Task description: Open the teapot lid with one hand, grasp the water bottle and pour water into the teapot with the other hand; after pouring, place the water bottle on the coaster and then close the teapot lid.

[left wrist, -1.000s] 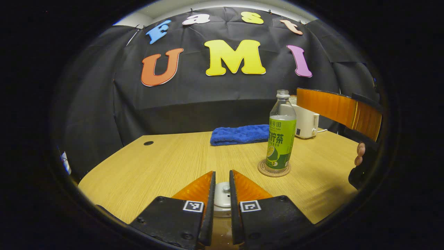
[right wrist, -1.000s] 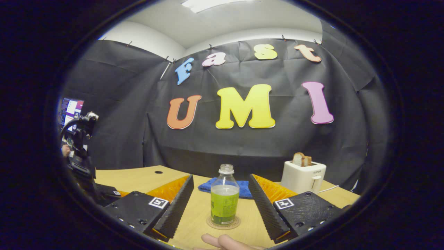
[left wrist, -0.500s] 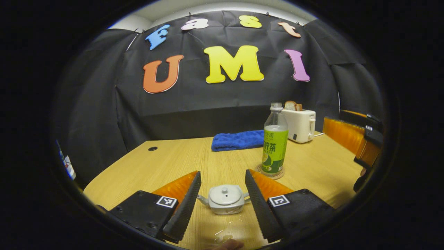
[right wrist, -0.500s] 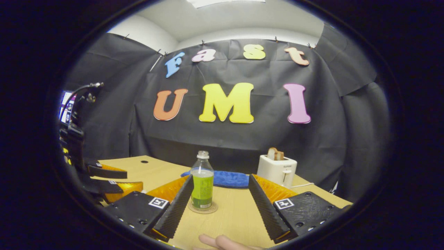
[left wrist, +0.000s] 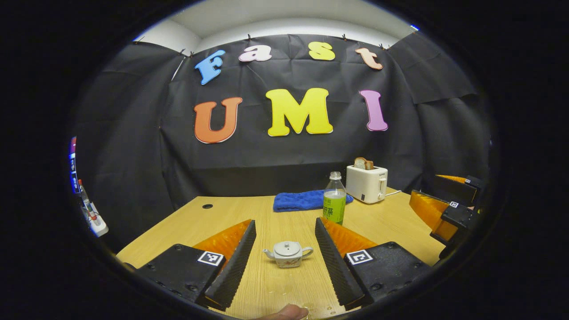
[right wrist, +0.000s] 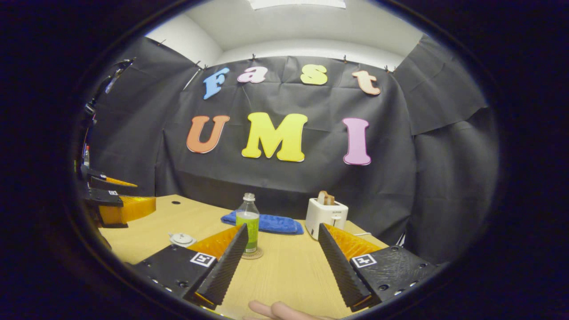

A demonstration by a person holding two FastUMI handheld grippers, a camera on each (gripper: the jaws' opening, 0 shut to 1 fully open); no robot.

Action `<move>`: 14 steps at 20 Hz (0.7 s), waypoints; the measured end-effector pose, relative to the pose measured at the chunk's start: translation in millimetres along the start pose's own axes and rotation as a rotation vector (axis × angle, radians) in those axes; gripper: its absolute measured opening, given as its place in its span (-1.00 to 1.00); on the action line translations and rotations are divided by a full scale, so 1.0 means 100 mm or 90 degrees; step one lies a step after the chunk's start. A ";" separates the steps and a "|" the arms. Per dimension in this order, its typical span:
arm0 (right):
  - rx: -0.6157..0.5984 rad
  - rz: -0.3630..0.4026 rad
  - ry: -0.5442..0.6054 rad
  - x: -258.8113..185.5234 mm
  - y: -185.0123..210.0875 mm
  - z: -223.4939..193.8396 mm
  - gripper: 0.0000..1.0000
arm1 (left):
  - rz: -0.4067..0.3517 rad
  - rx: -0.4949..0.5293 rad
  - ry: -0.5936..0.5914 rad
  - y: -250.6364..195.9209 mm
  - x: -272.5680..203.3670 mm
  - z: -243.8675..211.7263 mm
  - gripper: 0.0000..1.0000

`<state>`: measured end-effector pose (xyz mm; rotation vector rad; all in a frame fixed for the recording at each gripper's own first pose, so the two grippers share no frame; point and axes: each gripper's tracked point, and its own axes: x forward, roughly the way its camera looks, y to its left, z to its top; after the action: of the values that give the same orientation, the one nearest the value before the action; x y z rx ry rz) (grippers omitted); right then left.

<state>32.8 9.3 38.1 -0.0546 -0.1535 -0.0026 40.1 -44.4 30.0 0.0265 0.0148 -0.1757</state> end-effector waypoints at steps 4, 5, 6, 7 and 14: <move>-0.002 -0.017 0.011 -0.25 -0.13 0.07 0.93 | 0.015 -0.013 -0.015 0.06 -0.22 0.14 0.70; -0.004 -0.019 0.013 -0.32 -0.16 0.09 0.89 | 0.019 -0.012 -0.017 0.08 -0.25 0.16 0.71; -0.006 -0.022 0.016 -0.38 -0.19 0.10 0.90 | 0.025 -0.008 -0.018 0.10 -0.30 0.18 0.72; -0.008 -0.025 0.020 -0.44 -0.23 0.09 0.90 | 0.034 -0.003 -0.020 0.13 -0.34 0.19 0.71; -0.021 -0.033 0.044 -0.65 -0.44 -0.04 0.94 | 0.064 0.016 -0.030 0.10 -0.44 0.24 0.72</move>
<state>-31.1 -35.3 26.1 -0.0837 -0.0860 -0.0589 -1.6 -27.7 55.1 0.0487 -0.0351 -0.0761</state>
